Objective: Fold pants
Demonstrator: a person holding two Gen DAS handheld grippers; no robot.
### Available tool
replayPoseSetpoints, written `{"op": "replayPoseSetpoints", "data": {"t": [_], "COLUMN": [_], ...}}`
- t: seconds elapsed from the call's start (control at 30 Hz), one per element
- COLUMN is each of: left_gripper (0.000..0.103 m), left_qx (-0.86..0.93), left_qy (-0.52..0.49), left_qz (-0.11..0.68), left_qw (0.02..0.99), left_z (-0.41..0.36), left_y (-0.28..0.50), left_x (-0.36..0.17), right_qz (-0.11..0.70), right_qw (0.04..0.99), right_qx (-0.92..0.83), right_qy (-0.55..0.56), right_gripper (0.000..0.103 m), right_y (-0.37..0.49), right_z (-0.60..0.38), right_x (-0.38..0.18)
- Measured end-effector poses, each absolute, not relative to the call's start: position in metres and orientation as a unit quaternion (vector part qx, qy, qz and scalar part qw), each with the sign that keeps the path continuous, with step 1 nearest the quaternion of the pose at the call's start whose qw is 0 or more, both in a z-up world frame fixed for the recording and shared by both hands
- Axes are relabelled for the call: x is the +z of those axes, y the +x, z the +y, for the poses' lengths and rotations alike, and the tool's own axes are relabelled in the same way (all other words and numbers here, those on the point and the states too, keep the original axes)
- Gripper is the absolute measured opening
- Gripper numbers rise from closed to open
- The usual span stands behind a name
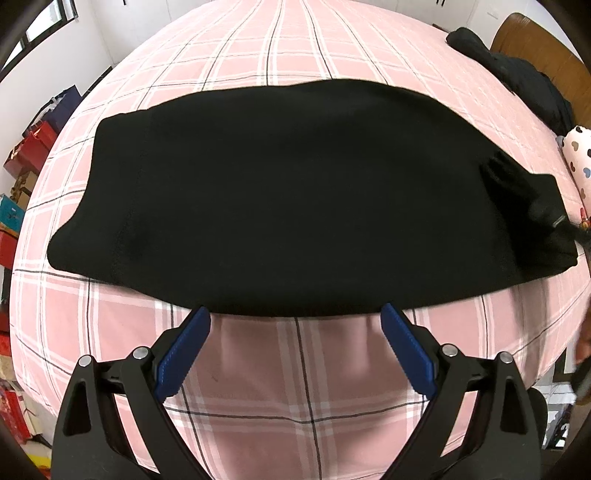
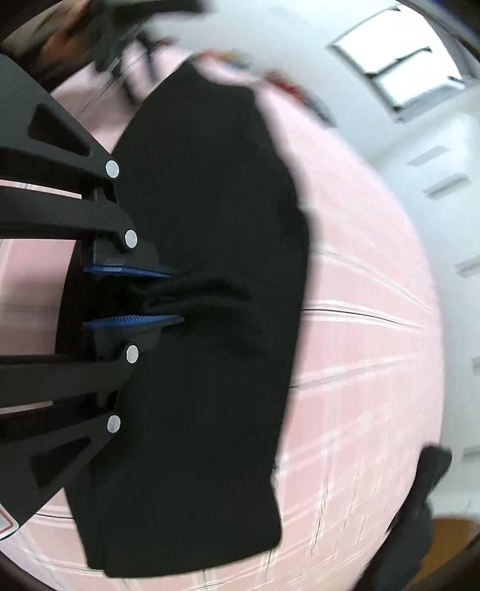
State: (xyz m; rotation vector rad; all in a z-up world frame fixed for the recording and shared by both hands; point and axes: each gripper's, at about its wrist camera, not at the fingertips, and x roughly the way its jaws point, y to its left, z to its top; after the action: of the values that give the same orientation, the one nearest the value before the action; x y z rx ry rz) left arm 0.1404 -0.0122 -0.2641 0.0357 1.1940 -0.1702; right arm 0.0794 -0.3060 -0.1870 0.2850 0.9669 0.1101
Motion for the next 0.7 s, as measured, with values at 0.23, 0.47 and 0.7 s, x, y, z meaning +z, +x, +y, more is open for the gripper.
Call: {"op": "replayPoseSetpoints", "data": {"t": [0.23,0.47,0.7], "left_gripper": [0.091,0.091,0.091], "left_qx": [-0.072,-0.069,-0.066], "left_qy": [-0.007,0.004,-0.017], "left_qz": [0.551,0.549,0.556], "left_qw": [0.831,0.833,0.828], "left_z": [0.004,0.020,0.016], "left_y": [0.147,0.145,0.148], "left_x": [-0.250,-0.249,-0.259], "right_qz": [0.410,0.478,0.494], "right_qw": [0.894,0.867,0.861], "right_qx": [0.152,0.130,0.119], "right_qy": [0.099,0.058,0.017], "right_gripper": [0.016,0.030,0.032], "right_y": [0.094,0.092,0.098], "right_z": [-0.216,-0.182,-0.181], "right_x": [-0.132,-0.201,-0.192]}}
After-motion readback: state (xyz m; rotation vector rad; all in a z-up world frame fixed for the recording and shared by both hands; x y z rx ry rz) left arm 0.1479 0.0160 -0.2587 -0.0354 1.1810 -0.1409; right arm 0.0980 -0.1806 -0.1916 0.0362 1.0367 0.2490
